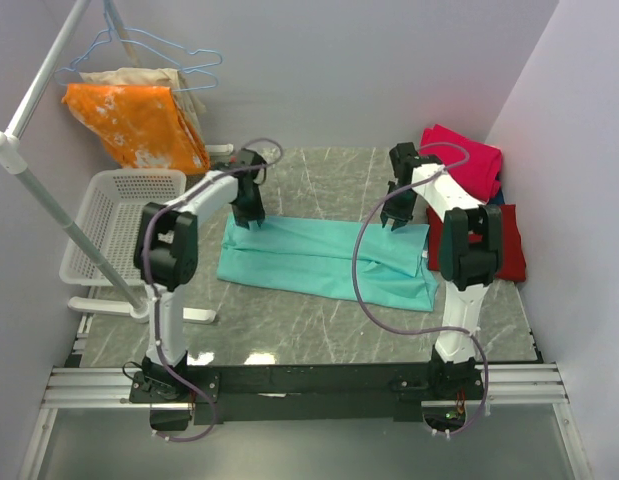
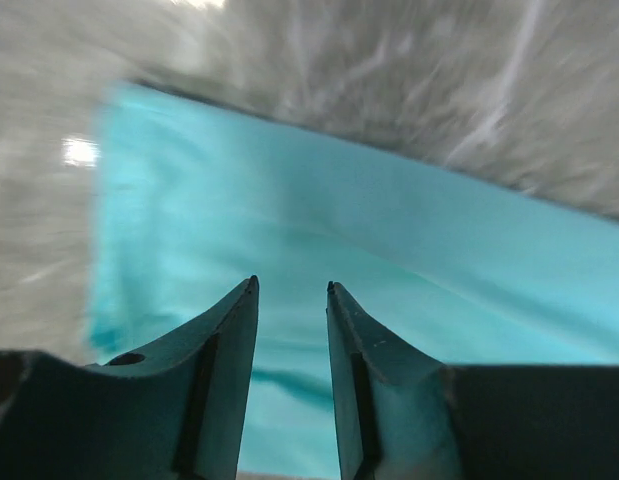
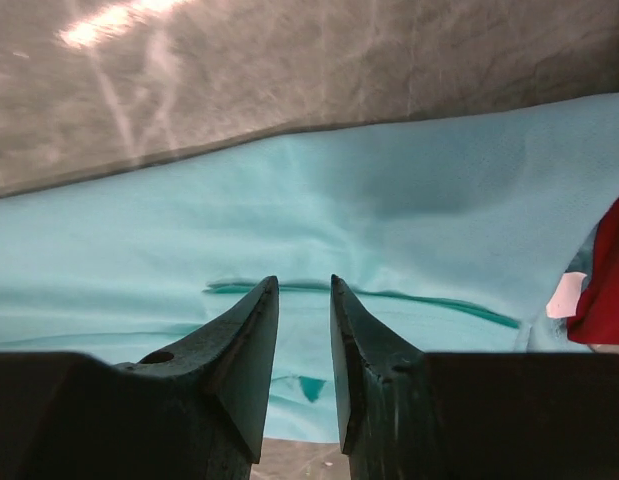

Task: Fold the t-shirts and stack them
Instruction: Fold the tshirt

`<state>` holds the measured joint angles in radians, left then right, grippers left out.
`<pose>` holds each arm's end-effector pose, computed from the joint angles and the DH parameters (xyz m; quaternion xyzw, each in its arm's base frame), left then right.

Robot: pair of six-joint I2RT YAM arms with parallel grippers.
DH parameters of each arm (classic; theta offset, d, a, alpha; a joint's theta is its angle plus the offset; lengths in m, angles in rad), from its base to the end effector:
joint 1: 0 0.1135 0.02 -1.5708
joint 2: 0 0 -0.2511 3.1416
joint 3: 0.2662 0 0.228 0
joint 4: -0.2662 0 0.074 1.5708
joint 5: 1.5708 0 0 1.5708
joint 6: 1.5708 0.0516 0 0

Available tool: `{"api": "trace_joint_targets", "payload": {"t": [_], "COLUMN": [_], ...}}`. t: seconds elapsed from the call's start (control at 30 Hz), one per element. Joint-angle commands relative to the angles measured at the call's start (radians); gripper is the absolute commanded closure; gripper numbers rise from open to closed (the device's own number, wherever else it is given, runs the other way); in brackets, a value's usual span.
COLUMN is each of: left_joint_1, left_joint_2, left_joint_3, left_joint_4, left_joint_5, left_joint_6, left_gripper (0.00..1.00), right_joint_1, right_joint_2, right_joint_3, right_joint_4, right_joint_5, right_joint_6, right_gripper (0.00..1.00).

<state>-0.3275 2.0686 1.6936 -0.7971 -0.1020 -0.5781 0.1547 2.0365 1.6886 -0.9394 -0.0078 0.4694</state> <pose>0.3948 -0.1286 0.1939 -0.1323 0.9700 -0.0416 0.1997 0.3903 0.0613 0.1987 0.1546 0.9778 0.0470 0.1333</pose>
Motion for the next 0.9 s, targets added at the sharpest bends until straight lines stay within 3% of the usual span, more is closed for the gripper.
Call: {"api": "trace_joint_targets", "payload": {"t": [0.0, 0.3, 0.87], "left_joint_1": [-0.021, -0.022, -0.022], "left_joint_2": [0.087, 0.051, 0.048], "left_joint_3": [-0.017, -0.052, -0.080], "left_joint_4": [-0.011, -0.088, -0.051], "left_joint_5": [0.062, -0.146, -0.081], "left_joint_6": [0.009, -0.045, -0.040], "left_gripper": [0.62, 0.59, 0.58], "right_joint_1": [0.003, 0.019, 0.147], "right_joint_2": [0.027, -0.030, -0.001], "right_joint_3": [-0.038, -0.112, -0.083], "right_joint_4": [-0.018, 0.027, 0.028], "right_joint_5": [0.028, 0.011, 0.071], "right_joint_6": [-0.020, -0.034, -0.032], "right_gripper": [0.65, 0.65, 0.66]}}
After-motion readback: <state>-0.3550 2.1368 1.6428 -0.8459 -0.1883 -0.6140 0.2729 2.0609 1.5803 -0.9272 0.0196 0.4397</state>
